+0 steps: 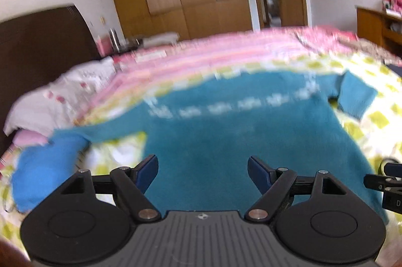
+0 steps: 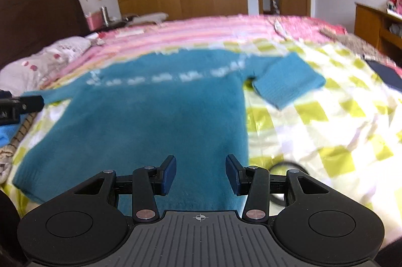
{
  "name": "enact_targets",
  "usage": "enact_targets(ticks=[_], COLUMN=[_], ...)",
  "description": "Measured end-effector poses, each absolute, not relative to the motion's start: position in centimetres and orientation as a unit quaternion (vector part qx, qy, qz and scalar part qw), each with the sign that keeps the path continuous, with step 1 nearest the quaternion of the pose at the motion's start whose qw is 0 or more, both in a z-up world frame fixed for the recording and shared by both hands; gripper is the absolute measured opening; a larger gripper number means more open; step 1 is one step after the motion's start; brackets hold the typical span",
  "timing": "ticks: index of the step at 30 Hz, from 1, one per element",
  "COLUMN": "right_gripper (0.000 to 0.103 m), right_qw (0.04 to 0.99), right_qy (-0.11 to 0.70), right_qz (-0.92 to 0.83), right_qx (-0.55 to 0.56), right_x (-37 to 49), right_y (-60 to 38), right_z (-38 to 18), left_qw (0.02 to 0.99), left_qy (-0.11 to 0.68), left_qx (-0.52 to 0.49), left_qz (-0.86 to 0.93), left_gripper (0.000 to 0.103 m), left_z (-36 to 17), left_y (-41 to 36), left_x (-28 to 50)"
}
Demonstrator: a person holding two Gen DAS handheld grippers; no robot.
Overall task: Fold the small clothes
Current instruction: 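Move the right gripper toward the sweater's sleeve cuff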
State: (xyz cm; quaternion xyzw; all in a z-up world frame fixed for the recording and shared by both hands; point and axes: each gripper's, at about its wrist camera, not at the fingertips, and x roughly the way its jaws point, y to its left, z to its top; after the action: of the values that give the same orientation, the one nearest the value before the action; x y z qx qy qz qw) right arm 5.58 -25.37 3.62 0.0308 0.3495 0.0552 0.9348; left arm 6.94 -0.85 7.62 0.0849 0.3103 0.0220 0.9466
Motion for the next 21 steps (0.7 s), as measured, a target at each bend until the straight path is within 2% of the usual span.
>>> enact_targets(ticks=[8, 21], right_gripper=[0.042, 0.042], right_qw=[0.922, 0.934], right_qy=[0.382, 0.348], right_qz=[0.063, 0.078], right_qx=[0.004, -0.029], right_x=[7.2, 10.3], right_y=[-24.3, -21.3], right_z=[0.9, 2.9], left_qw=[0.915, 0.918], left_qy=[0.391, 0.391], left_qx=[0.098, 0.06], left_qz=[0.017, 0.018], left_gripper=[0.084, 0.084], left_z=[1.7, 2.4], left_y=[-2.5, -1.8], left_x=[9.9, 13.1])
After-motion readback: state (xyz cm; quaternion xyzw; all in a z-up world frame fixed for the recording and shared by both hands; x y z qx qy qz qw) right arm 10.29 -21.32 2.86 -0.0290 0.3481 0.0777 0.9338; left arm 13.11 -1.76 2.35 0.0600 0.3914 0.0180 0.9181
